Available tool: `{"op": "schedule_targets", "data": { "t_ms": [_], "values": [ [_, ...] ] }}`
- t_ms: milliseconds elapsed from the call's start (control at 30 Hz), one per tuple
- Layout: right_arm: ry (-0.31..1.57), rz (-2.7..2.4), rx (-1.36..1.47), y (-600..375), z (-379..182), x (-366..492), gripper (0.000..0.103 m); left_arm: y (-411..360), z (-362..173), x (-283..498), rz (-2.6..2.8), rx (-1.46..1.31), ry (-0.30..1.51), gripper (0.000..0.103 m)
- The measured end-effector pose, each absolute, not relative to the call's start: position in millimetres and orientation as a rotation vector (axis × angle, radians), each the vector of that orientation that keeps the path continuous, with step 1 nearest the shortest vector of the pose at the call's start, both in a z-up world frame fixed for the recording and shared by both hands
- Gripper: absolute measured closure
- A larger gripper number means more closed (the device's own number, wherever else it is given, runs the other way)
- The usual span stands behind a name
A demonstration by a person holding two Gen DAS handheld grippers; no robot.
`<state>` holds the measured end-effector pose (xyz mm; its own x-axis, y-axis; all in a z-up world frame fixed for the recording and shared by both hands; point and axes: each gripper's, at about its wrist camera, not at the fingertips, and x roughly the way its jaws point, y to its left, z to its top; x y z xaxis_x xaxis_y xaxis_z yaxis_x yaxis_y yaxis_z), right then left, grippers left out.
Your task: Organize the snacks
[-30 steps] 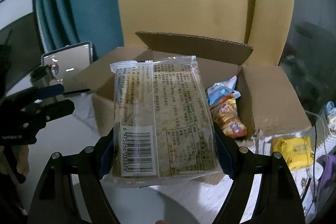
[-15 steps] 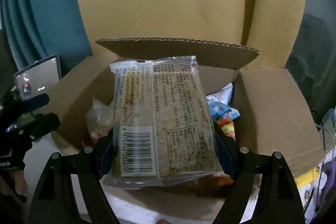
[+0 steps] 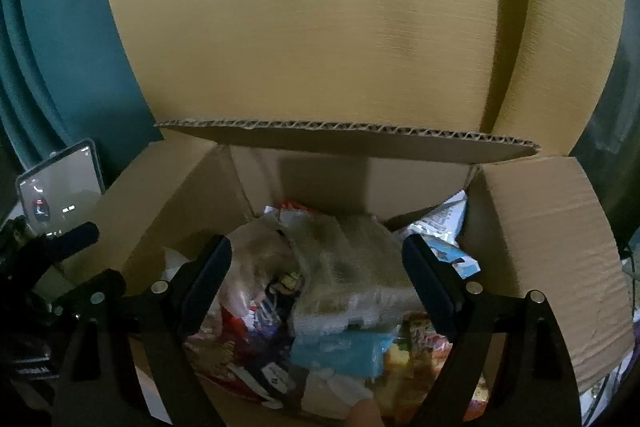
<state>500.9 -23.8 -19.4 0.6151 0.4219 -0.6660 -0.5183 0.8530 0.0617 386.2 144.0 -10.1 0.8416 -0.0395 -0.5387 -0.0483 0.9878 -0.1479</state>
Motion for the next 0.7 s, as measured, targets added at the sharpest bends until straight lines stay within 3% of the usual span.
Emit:
{"op": "schedule_targets", "data": {
  "t_ms": [100,700],
  "values": [
    [0.727,0.549,-0.149,-23,-18,496,0.014,144,-4,381,0.01,-0.163,0.553,0.011],
    [0.694,0.53,-0.176,-51,8,435,0.014,121,29,323,0.036,-0.103,0.493,0.005]
  ]
}}
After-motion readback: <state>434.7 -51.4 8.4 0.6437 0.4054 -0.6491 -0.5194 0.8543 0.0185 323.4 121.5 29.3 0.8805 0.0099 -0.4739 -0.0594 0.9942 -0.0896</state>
